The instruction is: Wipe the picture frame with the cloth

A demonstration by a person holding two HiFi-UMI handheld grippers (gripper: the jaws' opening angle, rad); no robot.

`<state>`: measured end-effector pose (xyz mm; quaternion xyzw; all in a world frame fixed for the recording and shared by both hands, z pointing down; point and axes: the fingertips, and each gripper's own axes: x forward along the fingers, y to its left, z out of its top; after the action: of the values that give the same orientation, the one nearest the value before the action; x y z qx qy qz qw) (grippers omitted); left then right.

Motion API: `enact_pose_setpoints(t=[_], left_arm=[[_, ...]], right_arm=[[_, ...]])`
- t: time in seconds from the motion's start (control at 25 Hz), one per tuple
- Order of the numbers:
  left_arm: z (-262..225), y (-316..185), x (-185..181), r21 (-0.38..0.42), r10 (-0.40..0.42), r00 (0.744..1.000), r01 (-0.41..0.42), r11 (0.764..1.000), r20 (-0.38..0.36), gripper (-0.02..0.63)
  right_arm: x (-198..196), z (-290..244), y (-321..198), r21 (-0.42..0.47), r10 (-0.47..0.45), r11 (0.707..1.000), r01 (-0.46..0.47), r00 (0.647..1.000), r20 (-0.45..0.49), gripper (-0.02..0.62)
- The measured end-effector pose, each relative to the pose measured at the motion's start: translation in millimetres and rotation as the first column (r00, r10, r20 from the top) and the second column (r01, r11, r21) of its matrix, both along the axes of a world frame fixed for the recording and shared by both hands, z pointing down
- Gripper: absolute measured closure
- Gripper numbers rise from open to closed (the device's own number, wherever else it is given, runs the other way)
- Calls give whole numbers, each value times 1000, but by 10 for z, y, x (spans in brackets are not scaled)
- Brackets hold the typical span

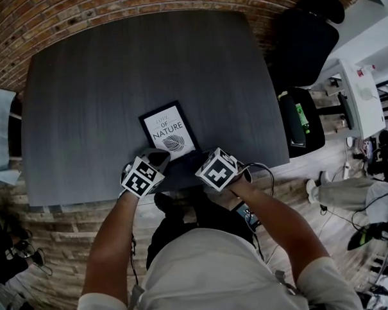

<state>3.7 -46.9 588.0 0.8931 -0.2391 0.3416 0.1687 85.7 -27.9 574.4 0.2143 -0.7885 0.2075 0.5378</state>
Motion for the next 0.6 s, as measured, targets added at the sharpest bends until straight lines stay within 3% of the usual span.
enact_pose_setpoints(t=[0.32,0.48,0.6], left_arm=[[-7,-30,-5,-2,2,1000,-2,1000,-6,598],[-4,-25,-16,-37,-3,1000,3,999,4,598],[-35,-27,-26,-17,-15,1000,15,1000,23,598]], right_arm=[[366,-37,-233,47,36,998,-32,997,-72,500],[609,-72,-427,108,64,993,-51,990,-124,502],[748,-155,-616,164,83,985,-58,985,-149,502]])
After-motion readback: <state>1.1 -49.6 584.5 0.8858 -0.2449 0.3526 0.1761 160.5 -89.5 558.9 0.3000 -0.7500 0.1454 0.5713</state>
